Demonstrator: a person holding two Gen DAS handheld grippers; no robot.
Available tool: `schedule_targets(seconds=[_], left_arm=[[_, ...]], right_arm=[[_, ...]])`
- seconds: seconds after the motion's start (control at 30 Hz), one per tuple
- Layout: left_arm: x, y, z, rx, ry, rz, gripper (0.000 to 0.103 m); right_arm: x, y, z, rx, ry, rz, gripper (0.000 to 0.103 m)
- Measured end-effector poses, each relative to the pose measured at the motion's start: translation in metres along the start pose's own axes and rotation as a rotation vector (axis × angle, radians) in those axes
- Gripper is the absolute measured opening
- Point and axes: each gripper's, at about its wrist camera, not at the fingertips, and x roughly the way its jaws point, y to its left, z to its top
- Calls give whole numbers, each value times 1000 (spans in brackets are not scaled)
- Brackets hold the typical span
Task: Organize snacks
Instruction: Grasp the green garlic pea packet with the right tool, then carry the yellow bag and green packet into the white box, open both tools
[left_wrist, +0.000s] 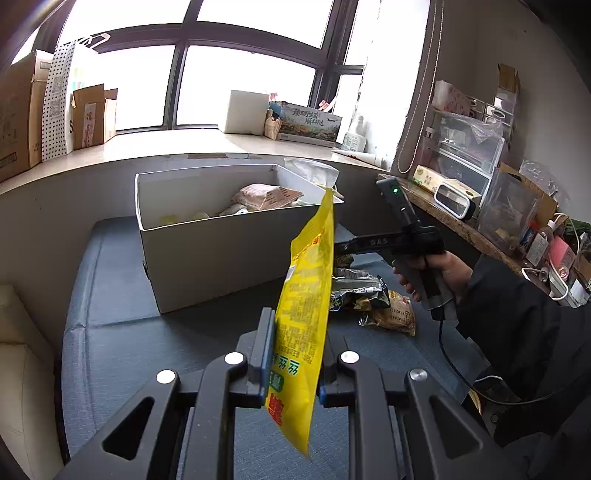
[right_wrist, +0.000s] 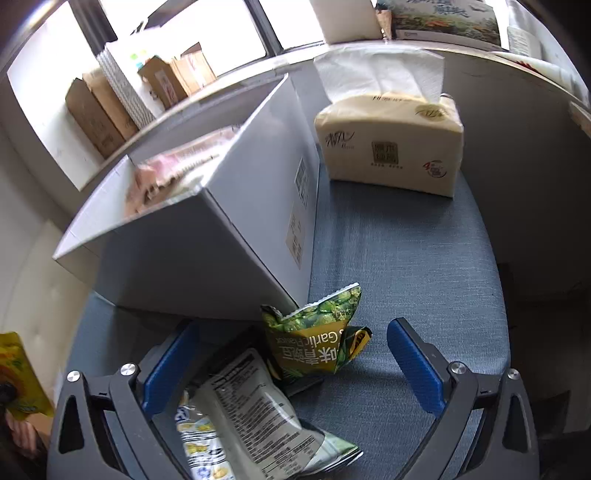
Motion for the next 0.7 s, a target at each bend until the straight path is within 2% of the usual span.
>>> schedule_targets(seconds=[0.03,0.1,0.13,0.2,0.43,0.57,0.7], left_arm=[[0,1,0,-3,-2,-3,20],[0,1,0,-3,-4,-6,20],[0,1,0,0,-2,-3,20],[1,1,0,0,0,-5,20],[1,2,1,-9,-10,1,20],[2,2,5,-7,-15,2,20],[4,2,15,-7,-29,-1,20]], right_arm=[[5,0,0,-7,18,-14,94],[14,-2,-1,-9,58,-54,57],[13,-1,-1,-22,37,-80,57],[13,0,-2,-27,54,-40,54],[-6,7,-8,-75,18,-66,50],[-33,3,-10,-50,-55,-96,50],[-78,4,-16,-23,-152,-44,50]])
